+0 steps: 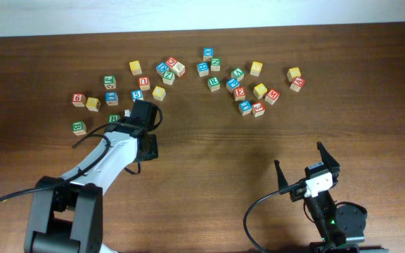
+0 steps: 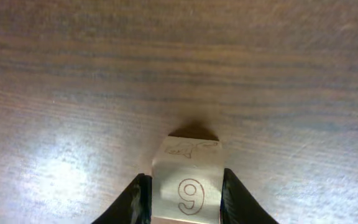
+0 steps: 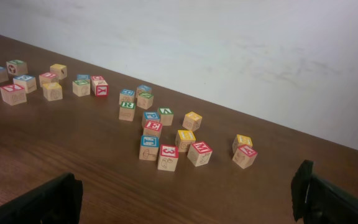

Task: Spell out ICRA

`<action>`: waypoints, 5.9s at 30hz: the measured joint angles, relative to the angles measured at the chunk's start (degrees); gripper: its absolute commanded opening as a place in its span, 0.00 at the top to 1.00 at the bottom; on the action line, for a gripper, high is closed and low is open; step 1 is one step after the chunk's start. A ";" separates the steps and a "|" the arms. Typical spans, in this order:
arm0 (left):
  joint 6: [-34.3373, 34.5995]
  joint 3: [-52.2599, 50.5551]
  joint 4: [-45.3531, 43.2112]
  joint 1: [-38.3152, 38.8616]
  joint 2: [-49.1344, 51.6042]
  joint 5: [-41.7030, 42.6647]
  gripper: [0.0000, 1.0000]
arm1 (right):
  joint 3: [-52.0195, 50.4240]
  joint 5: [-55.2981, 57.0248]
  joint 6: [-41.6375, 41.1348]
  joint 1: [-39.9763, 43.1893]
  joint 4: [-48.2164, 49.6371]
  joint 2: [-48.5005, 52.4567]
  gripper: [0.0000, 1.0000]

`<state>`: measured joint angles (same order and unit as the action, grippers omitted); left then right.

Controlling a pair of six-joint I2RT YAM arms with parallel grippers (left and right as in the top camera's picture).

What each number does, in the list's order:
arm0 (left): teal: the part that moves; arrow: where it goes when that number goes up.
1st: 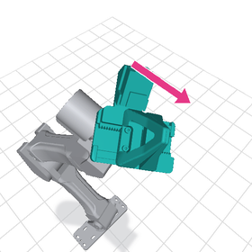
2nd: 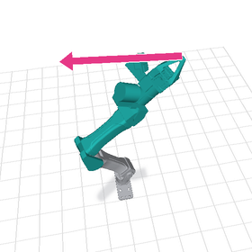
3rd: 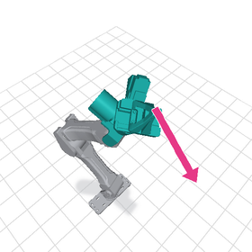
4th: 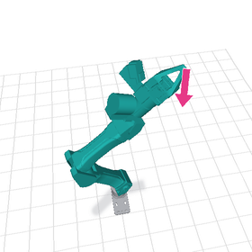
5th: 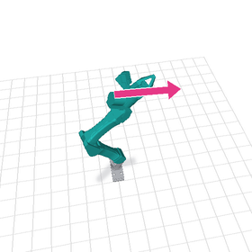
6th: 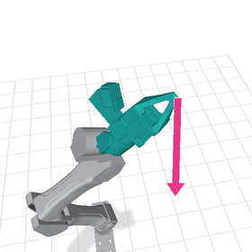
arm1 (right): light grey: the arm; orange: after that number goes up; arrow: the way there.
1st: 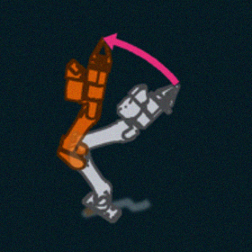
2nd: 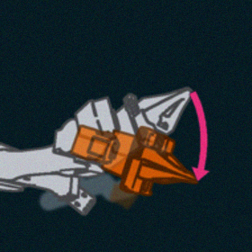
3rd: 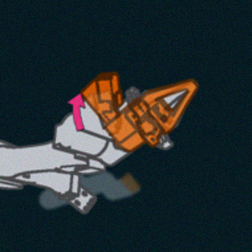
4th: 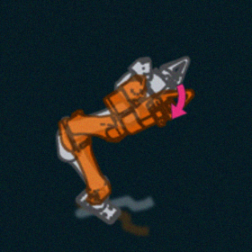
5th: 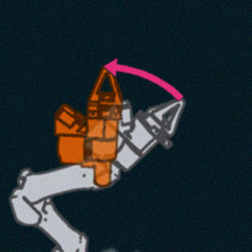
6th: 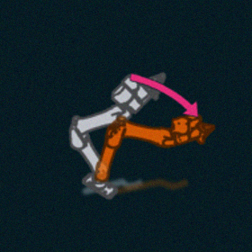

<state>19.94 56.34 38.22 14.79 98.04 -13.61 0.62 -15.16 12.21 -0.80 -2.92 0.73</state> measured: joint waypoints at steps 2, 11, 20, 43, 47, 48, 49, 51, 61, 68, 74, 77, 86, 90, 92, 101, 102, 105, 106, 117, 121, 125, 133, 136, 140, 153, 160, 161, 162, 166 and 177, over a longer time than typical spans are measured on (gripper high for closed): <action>0.00 0.04 1.05 0.00 0.00 -0.02 0.74 | 0.00 0.02 0.00 0.00 0.00 0.00 0.02; 0.00 0.42 7.80 0.00 0.00 -0.35 0.57 | 0.00 0.02 -0.02 0.00 0.00 0.00 0.02; -2.25 1.22 8.59 0.00 0.00 -0.39 0.38 | 0.00 0.02 0.02 0.00 0.00 0.00 0.02; -3.67 6.67 14.60 -4.31 0.00 12.68 1.00 | 0.00 0.02 0.00 0.00 0.00 0.00 0.02; -3.67 5.20 12.98 -4.31 0.00 13.05 1.00 | 0.00 0.02 -0.02 0.00 0.00 0.00 0.02; -3.67 5.16 12.92 -4.31 0.02 13.05 1.00 | 0.00 0.02 0.02 0.00 0.00 0.00 0.02; -3.67 5.16 12.90 -4.31 0.02 13.05 1.00 | 0.00 0.02 -0.02 0.00 0.00 0.00 0.02; -3.67 5.14 12.79 -4.31 0.00 13.03 1.00 | 0.00 0.02 -0.02 0.00 0.00 0.00 0.02; -3.67 5.11 11.85 -4.31 0.00 12.94 1.00 | 0.00 0.02 0.02 0.00 0.00 0.00 0.01; -3.67 4.11 10.95 -4.31 0.00 12.15 1.00 | 0.00 0.02 -0.02 0.00 0.00 0.00 0.02; -3.67 4.07 10.58 -4.31 0.00 12.20 1.00 | 0.00 0.00 -0.02 0.00 0.00 0.00 0.02; -3.67 4.07 10.51 -4.26 0.00 12.63 1.00 | 0.00 0.02 -0.04 0.00 0.00 0.00 0.02; -3.67 3.23 8.92 -1.36 0.00 13.25 1.00 | 0.00 0.02 0.00 0.00 0.00 0.00 0.01; -3.67 3.10 8.20 -0.17 0.00 13.25 1.00 | 0.00 0.02 0.00 0.00 0.00 0.00 0.02; -3.67 3.10 7.78 0.26 0.00 13.25 1.00 | 0.00 0.02 -0.02 0.00 0.00 0.00 0.02; -3.67 5.73 11.87 -0.94 0.00 13.05 1.00 | 0.00 0.02 0.00 0.00 0.00 0.00 0.02; -3.67 6.29 12.20 -1.40 0.00 12.72 1.00 | 0.00 0.02 0.00 0.00 0.00 0.00 0.02; -3.67 6.80 13.31 -2.58 0.00 11.41 1.00 | 0.00 0.02 0.02 0.00 0.00 0.00 0.02; -3.67 6.80 13.57 -2.91 0.00 11.06 1.00 | 0.00 0.02 -0.02 0.00 0.00 0.00 0.02; -3.67 6.78 13.35 -3.13 0.00 9.94 1.00 | 0.00 0.02 0.00 0.00 0.00 0.00 0.02; -3.67 6.78 13.35 -3.15 0.00 9.94 1.00 | 0.00 0.02 -0.04 0.00 0.00 0.00 0.02; -3.67 6.78 13.35 -3.13 0.00 9.94 1.00 | 0.00 0.02 -0.02 0.00 0.00 0.00 0.01; -3.67 6.78 12.96 -3.15 0.00 9.94 1.00 | 0.00 0.02 0.00 0.00 0.00 0.00 0.02; -3.67 6.73 12.90 -3.15 0.00 9.70 1.00 | 0.00 0.02 0.00 0.00 0.00 0.00 0.02; -3.67 5.18 11.63 -3.15 0.00 7.10 1.00 | 0.00 0.00 -0.02 0.00 0.00 0.00 0.02; -3.65 3.80 9.60 -3.15 0.00 7.21 1.00 | 0.00 0.02 0.00 0.00 0.00 0.00 0.02; -3.65 3.63 8.83 -3.19 -0.09 7.93 1.00 | 0.00 0.00 -0.02 0.00 0.00 0.00 0.02; -3.65 3.43 8.44 -3.19 -0.24 8.07 1.00 | 0.00 0.02 0.00 0.00 0.00 0.00 0.02; -3.67 3.19 8.15 -3.19 -0.35 8.13 1.00 | 0.00 0.02 -0.04 0.00 0.00 0.00 0.02; -3.65 2.56 7.34 -3.19 -0.90 8.28 1.00 | 0.00 0.00 -0.02 0.00 0.00 0.00 0.02; -3.67 2.47 7.13 -2.91 -0.96 8.00 1.00 | 0.00 0.02 0.02 0.00 0.00 0.00 0.02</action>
<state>16.27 58.81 45.34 11.88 97.08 -5.61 0.62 -15.14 12.23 -0.80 -2.92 0.73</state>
